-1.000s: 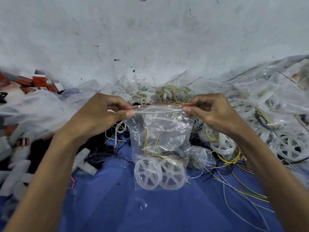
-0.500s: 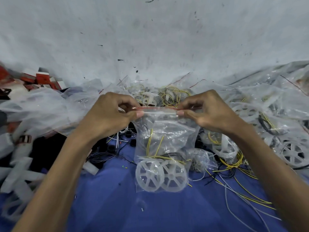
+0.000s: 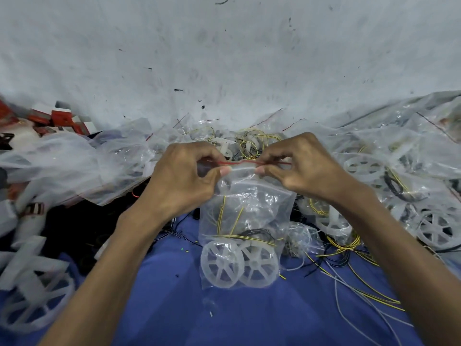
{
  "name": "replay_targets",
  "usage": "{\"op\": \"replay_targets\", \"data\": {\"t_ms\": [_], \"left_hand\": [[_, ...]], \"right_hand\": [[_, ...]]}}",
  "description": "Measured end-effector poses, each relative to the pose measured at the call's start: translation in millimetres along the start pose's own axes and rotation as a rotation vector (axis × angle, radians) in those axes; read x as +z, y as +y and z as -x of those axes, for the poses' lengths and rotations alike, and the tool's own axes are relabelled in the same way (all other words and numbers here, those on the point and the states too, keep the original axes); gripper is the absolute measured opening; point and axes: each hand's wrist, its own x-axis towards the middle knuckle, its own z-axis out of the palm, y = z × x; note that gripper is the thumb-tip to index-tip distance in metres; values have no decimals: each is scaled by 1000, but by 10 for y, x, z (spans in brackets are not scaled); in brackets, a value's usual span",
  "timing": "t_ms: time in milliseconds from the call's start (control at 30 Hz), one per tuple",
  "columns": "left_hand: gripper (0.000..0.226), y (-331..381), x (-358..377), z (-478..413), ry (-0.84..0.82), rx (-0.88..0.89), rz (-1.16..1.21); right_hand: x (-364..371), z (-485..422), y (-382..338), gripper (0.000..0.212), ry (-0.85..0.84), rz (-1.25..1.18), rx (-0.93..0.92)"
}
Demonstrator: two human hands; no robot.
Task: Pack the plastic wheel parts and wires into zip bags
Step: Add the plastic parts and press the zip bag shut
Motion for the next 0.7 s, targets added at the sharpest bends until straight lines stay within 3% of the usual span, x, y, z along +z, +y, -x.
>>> {"op": "replay_targets", "data": {"t_ms": [400, 567, 700], "left_hand": [[6, 43, 74, 0, -20, -18, 129], [9, 28, 151, 9, 103, -38, 10], [20, 26, 139, -3, 121, -17, 86]], "right_hand": [[134, -10, -71, 8, 32, -7, -27], [180, -29, -109, 10, 57, -1, -71], [197, -28, -141, 13, 54, -45, -30]]}}
